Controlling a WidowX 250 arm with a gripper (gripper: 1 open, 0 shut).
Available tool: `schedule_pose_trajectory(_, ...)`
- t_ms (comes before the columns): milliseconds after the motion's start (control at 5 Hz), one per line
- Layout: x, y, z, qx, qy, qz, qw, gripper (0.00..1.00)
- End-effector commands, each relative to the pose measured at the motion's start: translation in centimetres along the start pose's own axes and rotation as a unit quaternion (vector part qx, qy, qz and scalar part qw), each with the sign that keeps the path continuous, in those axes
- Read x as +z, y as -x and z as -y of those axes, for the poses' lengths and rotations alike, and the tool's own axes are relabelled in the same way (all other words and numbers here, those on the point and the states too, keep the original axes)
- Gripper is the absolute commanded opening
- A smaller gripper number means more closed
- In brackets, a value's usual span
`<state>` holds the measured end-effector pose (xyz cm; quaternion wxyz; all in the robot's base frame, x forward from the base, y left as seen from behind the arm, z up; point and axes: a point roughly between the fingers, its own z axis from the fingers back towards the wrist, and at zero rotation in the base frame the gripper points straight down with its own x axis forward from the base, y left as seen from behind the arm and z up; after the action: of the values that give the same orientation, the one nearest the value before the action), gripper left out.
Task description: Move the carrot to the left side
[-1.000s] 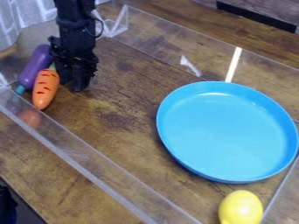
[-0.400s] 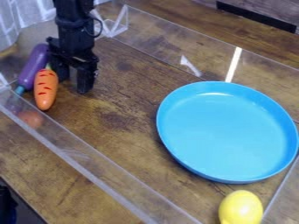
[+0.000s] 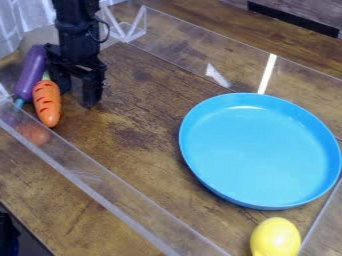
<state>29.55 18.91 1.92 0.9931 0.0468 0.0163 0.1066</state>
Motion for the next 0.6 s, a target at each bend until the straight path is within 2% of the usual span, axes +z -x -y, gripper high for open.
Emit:
schedule_pose_trajectory(0, 0.31, 0.98, -1.50, 0.034, -0.012, 0.000, 0.9994, 1.00)
schedule_pose_trajectory(200, 0.31, 0.95, -1.18, 0.037, -0.016, -0.004, 0.9992, 0.00)
schedule_pose_trajectory(400, 0.33, 1.00, -0.82, 0.039, -0.021, -0.009, 0.9990, 0.00)
